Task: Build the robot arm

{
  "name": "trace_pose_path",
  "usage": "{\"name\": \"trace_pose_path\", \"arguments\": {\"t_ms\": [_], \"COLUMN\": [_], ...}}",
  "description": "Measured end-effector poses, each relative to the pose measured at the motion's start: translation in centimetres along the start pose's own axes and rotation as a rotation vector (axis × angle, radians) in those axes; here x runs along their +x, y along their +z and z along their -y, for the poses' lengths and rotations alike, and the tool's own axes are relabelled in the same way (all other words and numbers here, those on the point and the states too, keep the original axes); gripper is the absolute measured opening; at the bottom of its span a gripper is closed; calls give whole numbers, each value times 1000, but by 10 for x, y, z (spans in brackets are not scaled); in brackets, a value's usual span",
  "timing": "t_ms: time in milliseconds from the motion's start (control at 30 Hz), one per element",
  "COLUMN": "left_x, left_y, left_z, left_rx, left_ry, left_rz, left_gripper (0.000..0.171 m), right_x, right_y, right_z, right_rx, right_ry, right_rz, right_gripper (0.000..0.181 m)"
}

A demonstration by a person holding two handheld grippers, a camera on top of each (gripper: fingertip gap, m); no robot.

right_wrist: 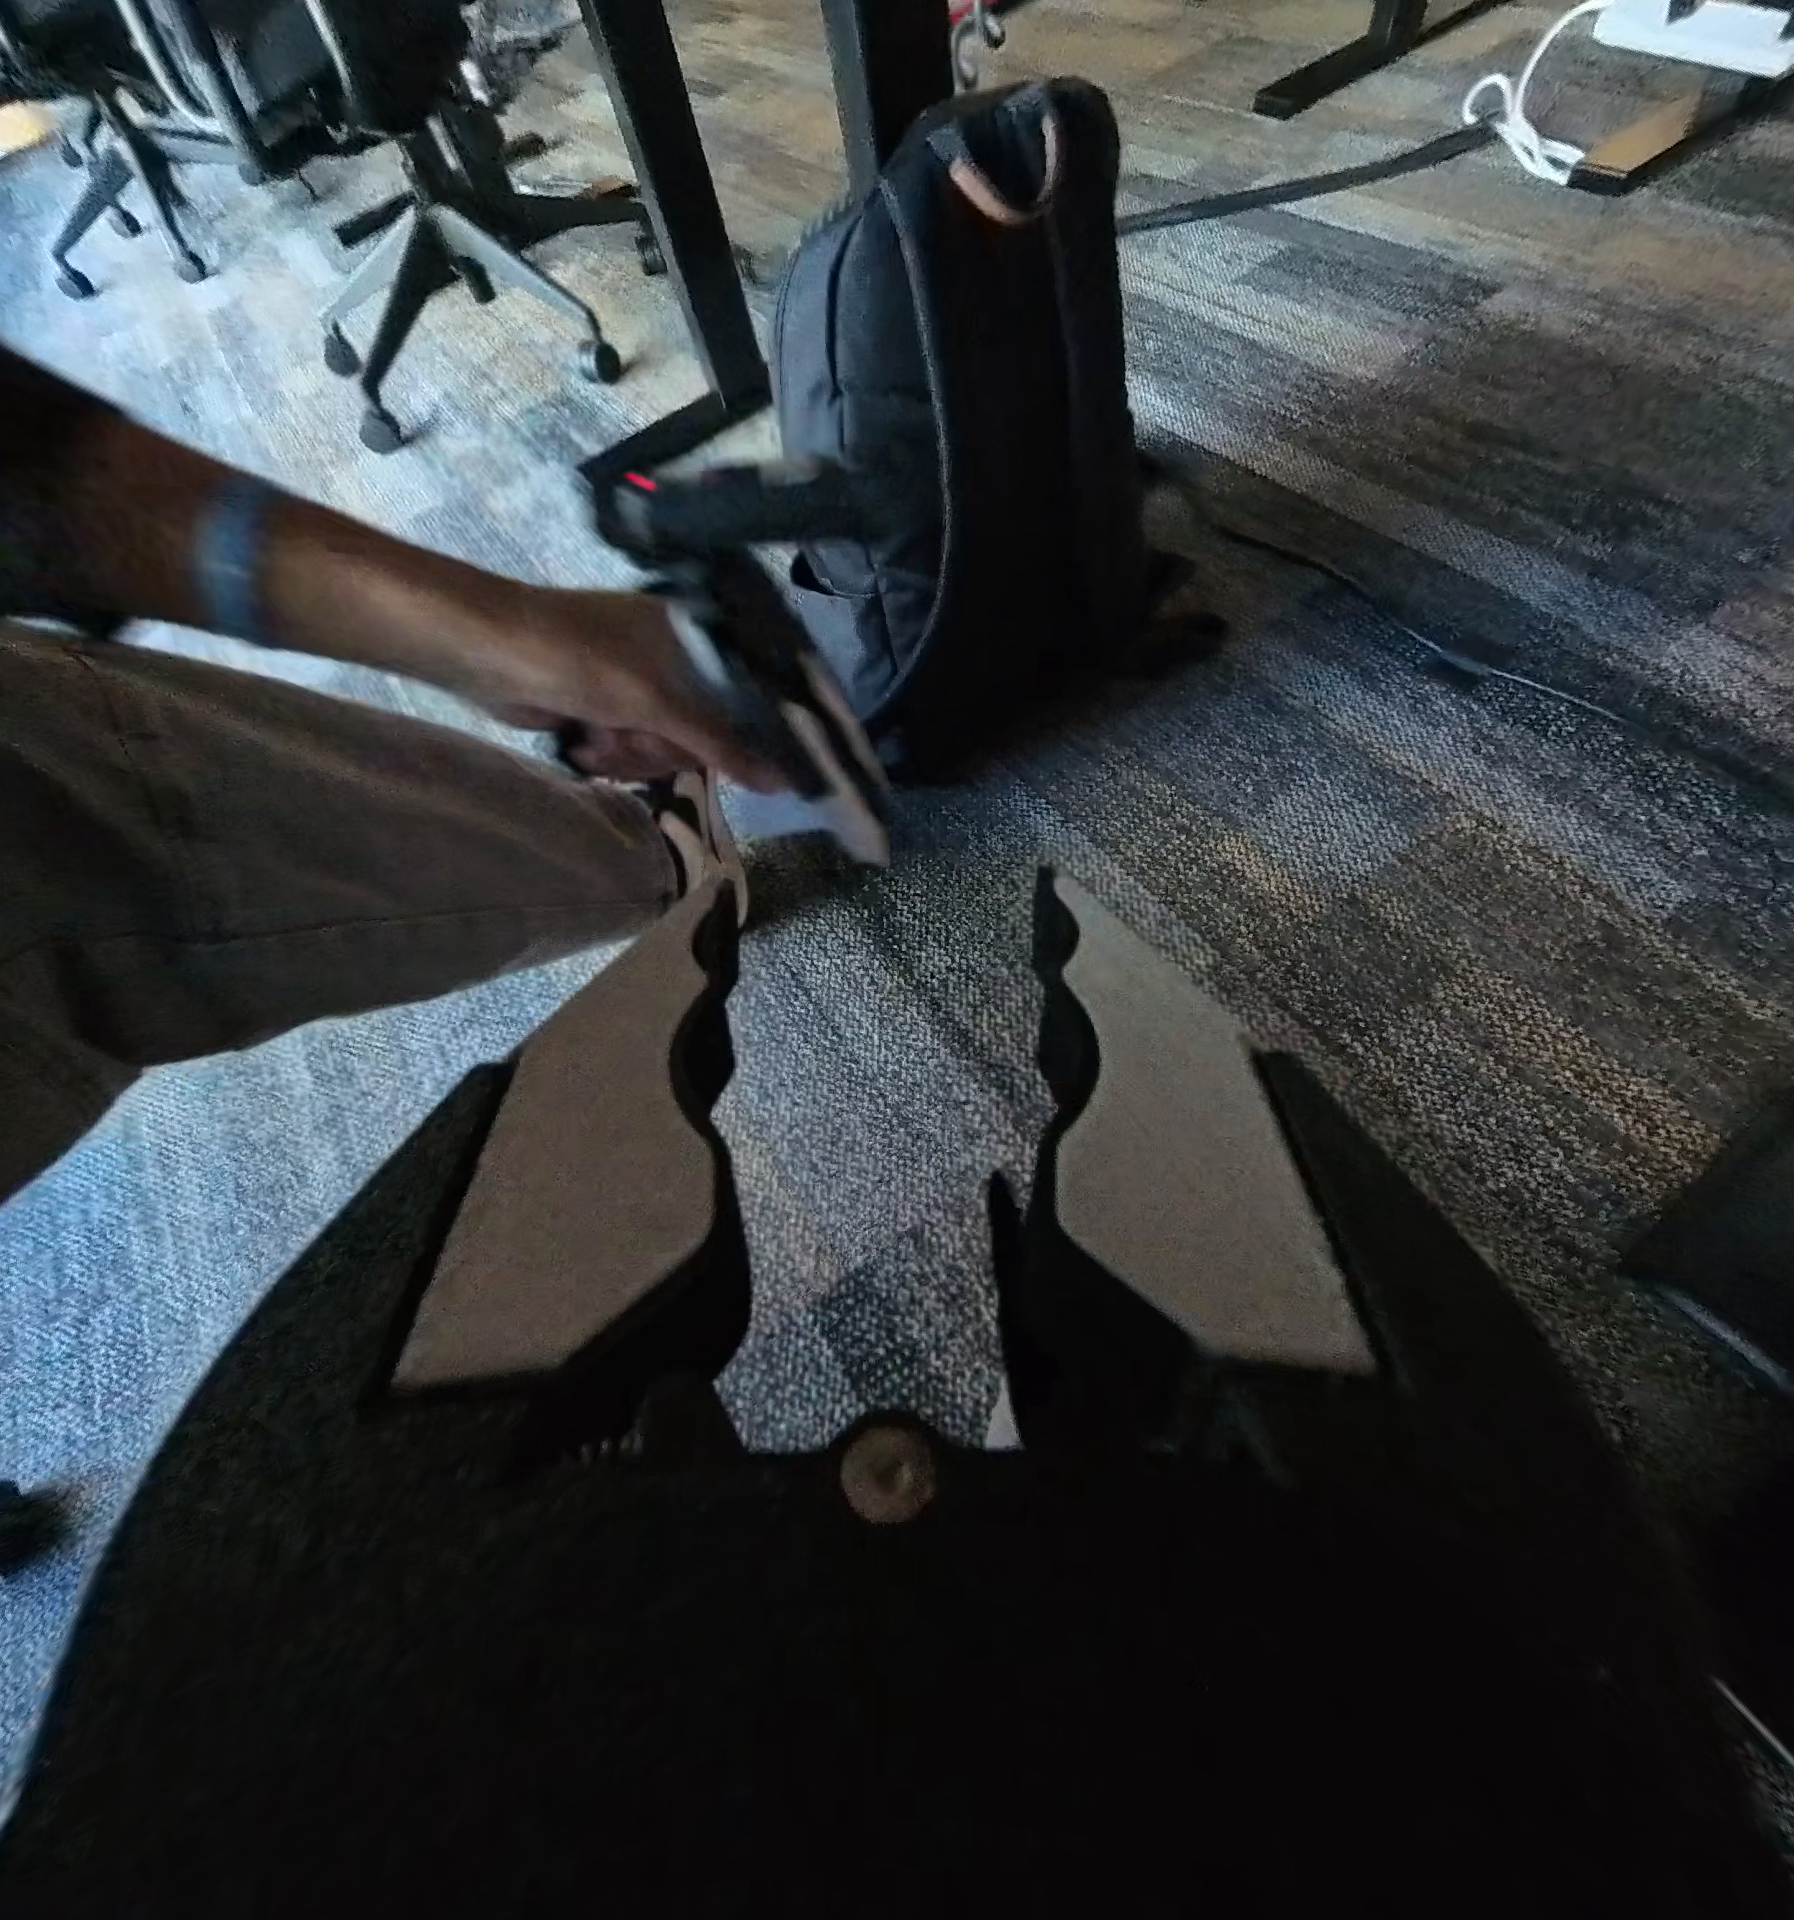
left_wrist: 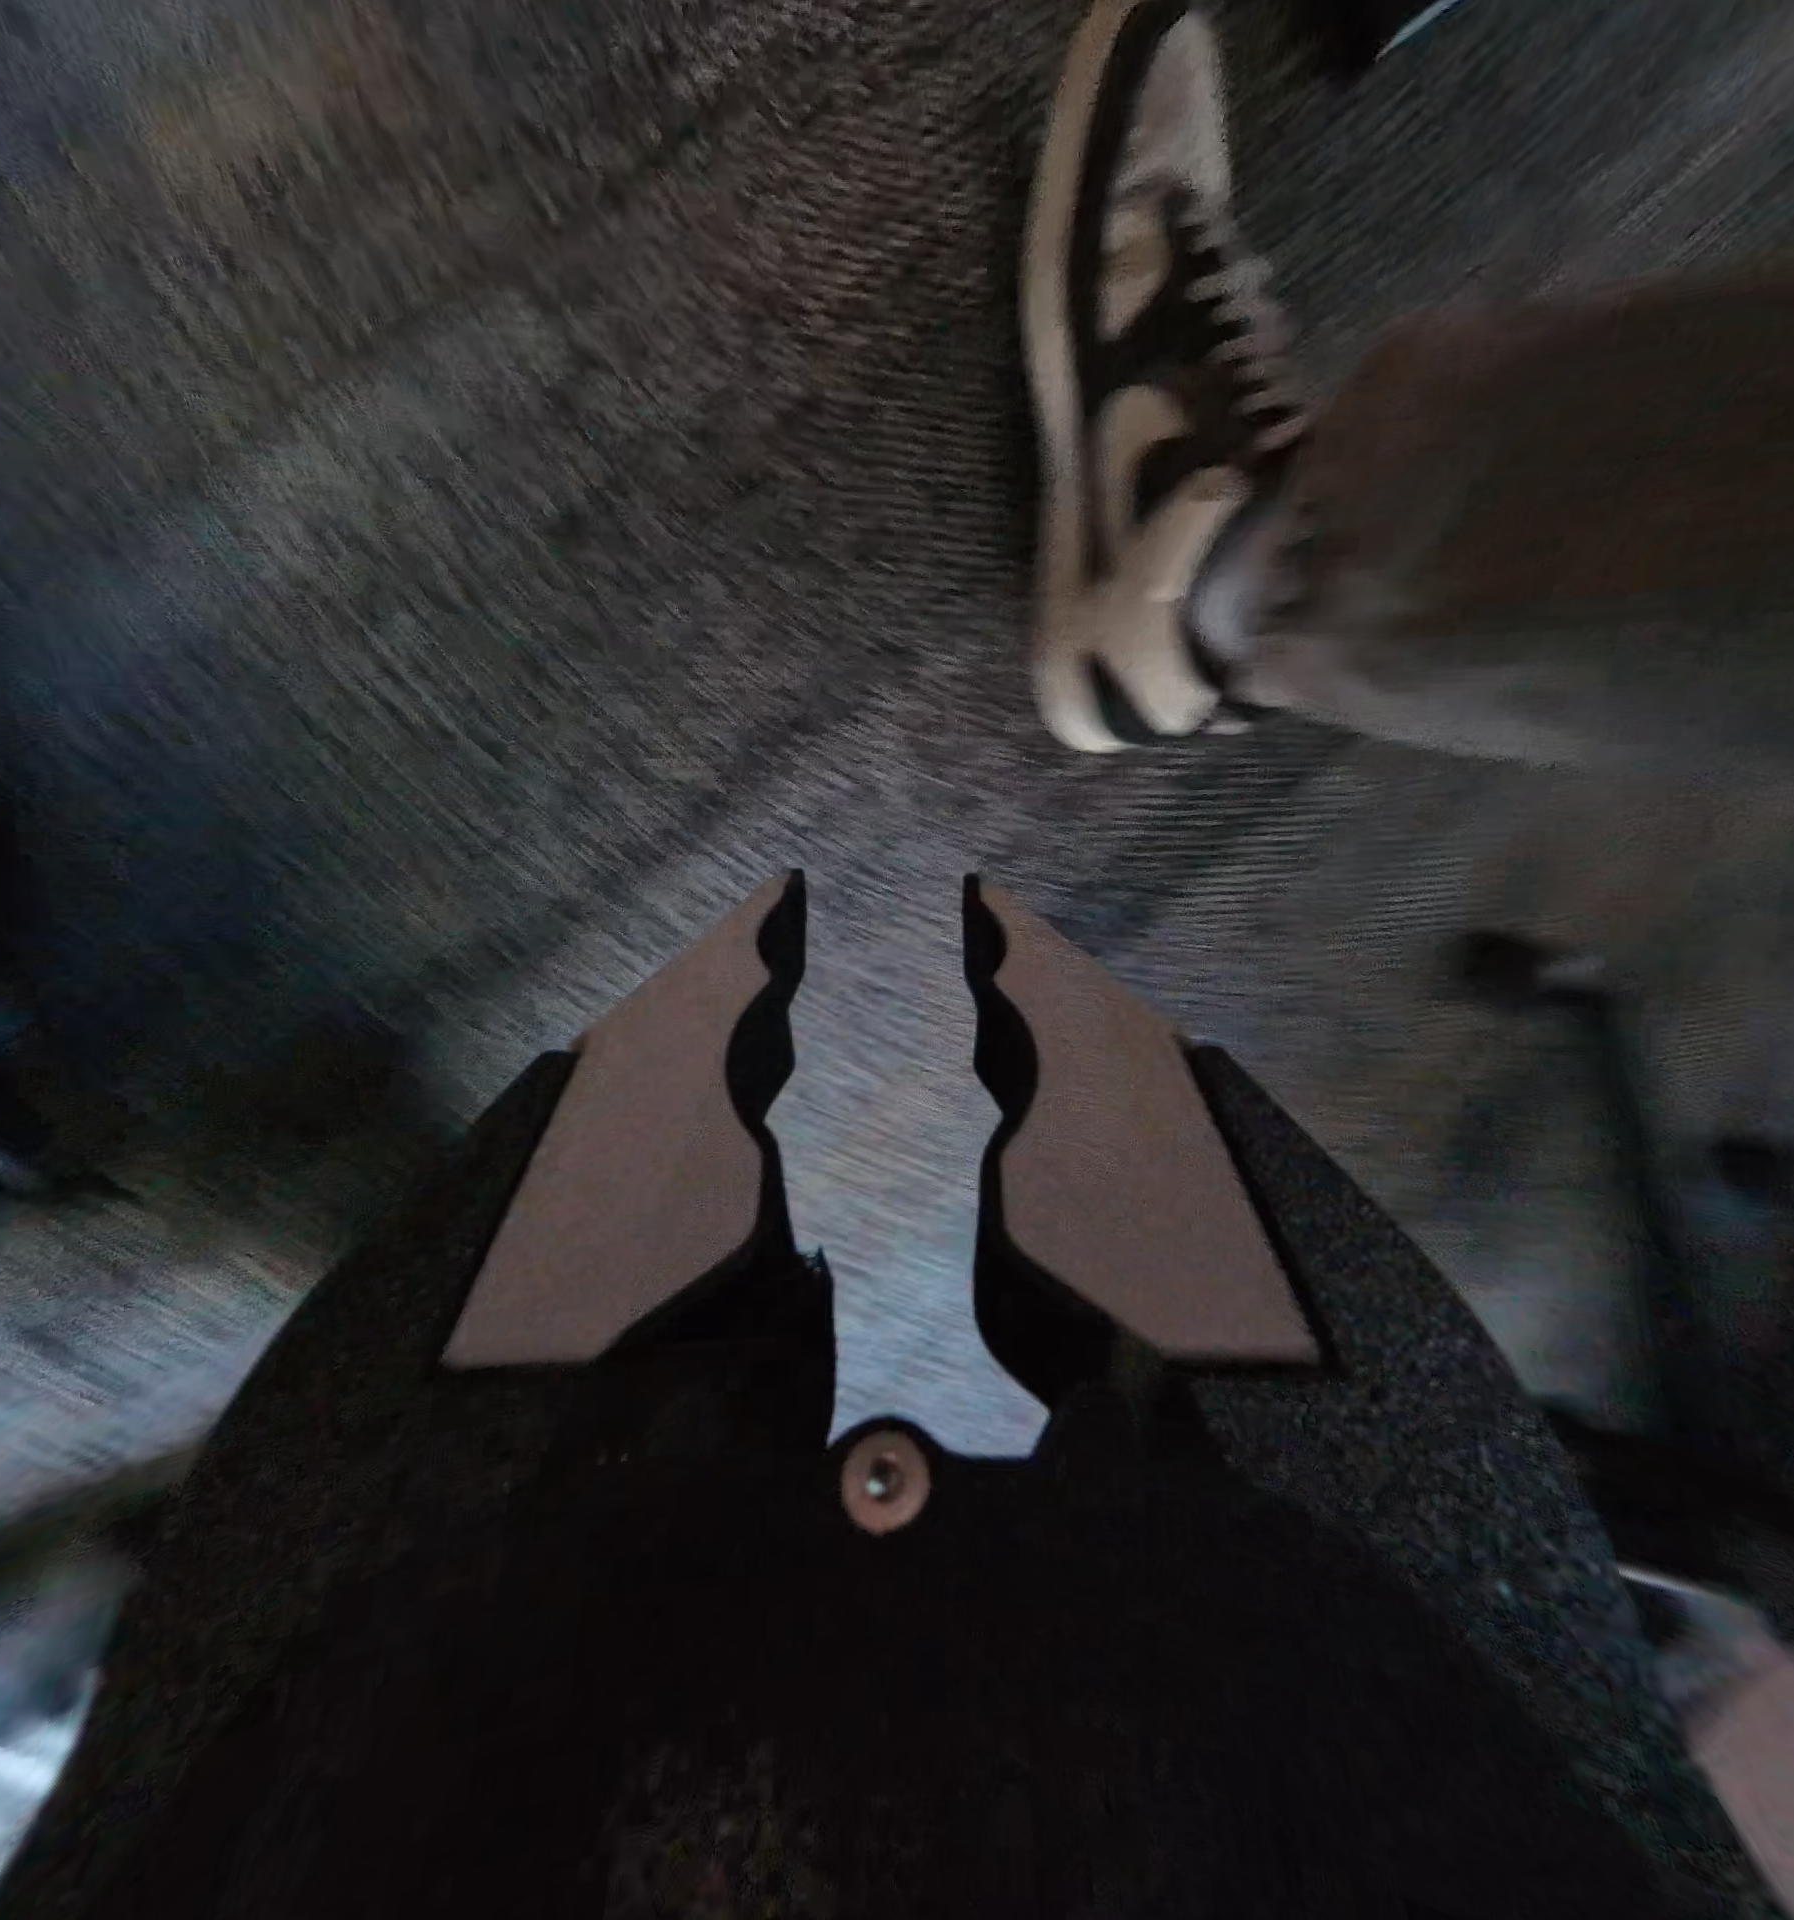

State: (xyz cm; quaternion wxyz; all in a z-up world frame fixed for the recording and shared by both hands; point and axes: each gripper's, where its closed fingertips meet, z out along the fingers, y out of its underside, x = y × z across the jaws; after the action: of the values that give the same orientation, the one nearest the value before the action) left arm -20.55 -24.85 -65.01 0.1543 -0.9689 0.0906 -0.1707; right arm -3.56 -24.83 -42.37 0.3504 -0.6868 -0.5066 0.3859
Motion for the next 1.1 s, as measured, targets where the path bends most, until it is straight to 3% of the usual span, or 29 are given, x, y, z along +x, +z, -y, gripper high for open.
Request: {"name": "trace_pose_path", "arguments": {"t_ms": [67, 167, 267, 367, 533, 833, 1100], "left_x": [-42, -106, -150, -190, -223, -231, -246], "left_y": [55, 126, 181, 218, 251, 275, 279], "left_z": [28, 72, 112, 122, 125, 139, 137], "left_rx": [-55, -156, -185, -278, -374, -460, -487], "left_ry": [230, 425, 436, 517, 737, 710, 744], "left_rz": [59, 170, 190, 236, 313, 239, 281], "left_gripper": [30, 30, 30, 29, 20, 19, 18], "right_x": [5, 12, 20, 39, 71, 80, 82], "right_y": [-7, -13, -16, -20, -29, -20, -18], "right_z": [-5, -17, -39, -50, -45, -51, -57], "right_rx": [1, -19, -79, -98, -47, -45, -54], "right_ry": [-4, -23, -14, 30, 130, 159, 179], "right_rz": [6, 9, 19, -16, -55, -46, -37], "right_gripper": [56, 53, 46, 45, 44, 44, 41]}}
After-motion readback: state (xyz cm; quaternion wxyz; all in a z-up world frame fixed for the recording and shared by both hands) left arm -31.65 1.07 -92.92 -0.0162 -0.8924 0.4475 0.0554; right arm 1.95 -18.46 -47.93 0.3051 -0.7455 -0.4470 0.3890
